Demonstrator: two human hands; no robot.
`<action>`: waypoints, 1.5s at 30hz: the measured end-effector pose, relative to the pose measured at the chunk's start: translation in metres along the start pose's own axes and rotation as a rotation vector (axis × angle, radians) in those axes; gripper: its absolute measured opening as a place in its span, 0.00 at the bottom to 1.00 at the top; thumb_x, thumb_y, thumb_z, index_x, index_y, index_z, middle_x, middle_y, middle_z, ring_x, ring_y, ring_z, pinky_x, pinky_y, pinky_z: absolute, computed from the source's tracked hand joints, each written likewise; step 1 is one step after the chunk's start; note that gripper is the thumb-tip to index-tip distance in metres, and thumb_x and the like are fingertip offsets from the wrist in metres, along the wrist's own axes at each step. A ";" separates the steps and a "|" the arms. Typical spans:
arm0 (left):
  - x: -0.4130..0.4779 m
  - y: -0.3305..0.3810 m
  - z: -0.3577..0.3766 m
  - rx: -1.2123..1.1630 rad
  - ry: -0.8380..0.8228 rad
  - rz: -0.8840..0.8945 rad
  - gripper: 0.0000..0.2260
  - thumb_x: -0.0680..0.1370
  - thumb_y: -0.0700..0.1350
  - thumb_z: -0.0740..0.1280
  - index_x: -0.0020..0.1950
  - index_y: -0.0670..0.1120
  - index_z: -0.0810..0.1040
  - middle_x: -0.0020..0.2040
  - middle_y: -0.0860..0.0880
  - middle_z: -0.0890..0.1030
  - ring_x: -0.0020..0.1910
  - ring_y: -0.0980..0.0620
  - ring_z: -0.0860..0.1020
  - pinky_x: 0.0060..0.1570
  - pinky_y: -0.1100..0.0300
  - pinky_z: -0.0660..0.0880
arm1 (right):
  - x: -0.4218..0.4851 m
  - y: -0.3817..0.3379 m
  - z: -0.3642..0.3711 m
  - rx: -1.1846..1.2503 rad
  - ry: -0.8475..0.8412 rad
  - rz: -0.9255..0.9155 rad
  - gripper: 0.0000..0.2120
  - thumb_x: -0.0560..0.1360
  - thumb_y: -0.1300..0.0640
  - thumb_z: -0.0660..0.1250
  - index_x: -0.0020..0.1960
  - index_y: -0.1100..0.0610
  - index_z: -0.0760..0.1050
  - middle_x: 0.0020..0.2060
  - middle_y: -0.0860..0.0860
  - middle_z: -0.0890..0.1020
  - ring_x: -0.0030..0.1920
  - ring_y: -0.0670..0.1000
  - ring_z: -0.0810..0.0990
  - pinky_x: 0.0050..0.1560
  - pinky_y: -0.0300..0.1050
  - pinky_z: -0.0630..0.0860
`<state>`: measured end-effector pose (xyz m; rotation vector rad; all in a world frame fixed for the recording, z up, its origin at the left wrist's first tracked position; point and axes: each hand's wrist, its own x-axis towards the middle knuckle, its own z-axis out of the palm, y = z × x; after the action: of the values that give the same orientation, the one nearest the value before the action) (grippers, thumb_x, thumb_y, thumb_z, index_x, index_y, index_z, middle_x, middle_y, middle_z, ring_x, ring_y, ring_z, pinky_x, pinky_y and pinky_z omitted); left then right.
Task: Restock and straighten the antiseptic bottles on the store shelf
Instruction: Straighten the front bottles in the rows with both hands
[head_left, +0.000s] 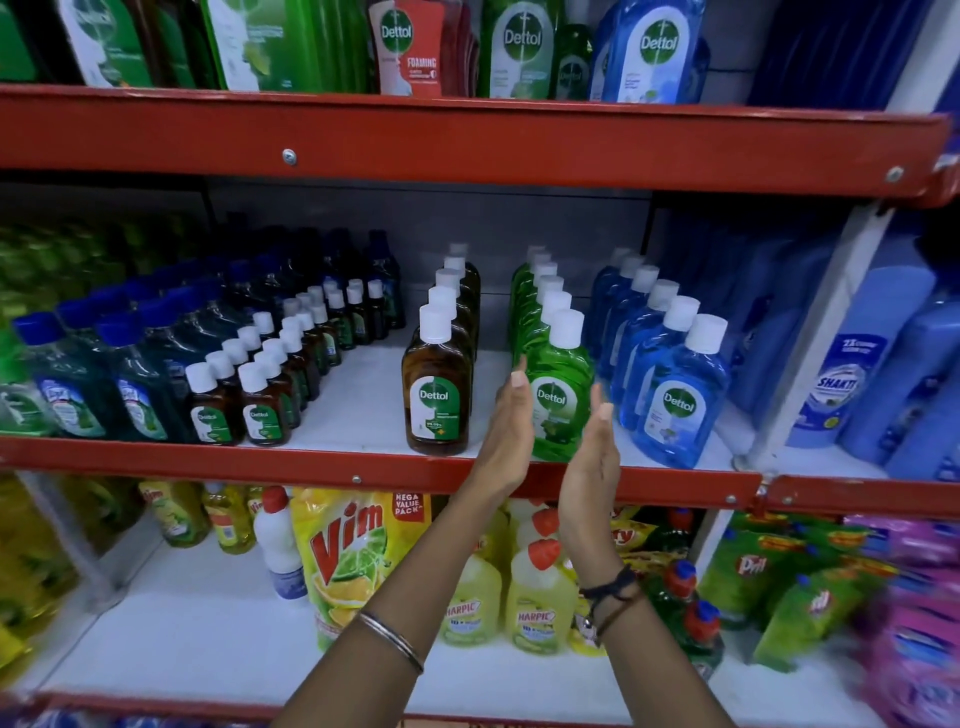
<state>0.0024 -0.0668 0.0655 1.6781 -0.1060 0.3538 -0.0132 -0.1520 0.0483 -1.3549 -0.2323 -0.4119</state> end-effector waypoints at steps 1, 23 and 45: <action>-0.001 0.000 0.000 0.015 0.001 -0.001 0.50 0.64 0.83 0.43 0.79 0.56 0.55 0.79 0.51 0.61 0.77 0.52 0.60 0.76 0.42 0.60 | 0.004 -0.001 -0.004 0.011 -0.015 0.018 0.27 0.78 0.41 0.47 0.74 0.49 0.61 0.64 0.35 0.67 0.52 0.18 0.66 0.49 0.17 0.64; -0.027 0.007 0.072 0.005 0.147 0.381 0.29 0.77 0.71 0.46 0.68 0.55 0.68 0.66 0.58 0.71 0.67 0.64 0.69 0.66 0.66 0.65 | 0.019 -0.005 -0.078 0.012 0.223 -0.285 0.31 0.78 0.36 0.49 0.73 0.54 0.64 0.72 0.44 0.69 0.73 0.41 0.64 0.70 0.35 0.64; 0.012 -0.009 0.119 -0.057 0.053 -0.030 0.48 0.64 0.83 0.42 0.72 0.54 0.69 0.72 0.51 0.71 0.70 0.51 0.70 0.71 0.42 0.68 | 0.084 -0.010 -0.149 0.053 -0.182 0.149 0.49 0.54 0.16 0.55 0.69 0.41 0.65 0.62 0.38 0.74 0.60 0.33 0.72 0.58 0.30 0.69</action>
<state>0.0362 -0.1811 0.0485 1.6109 -0.0508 0.3687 0.0480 -0.3113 0.0597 -1.3487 -0.2883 -0.1566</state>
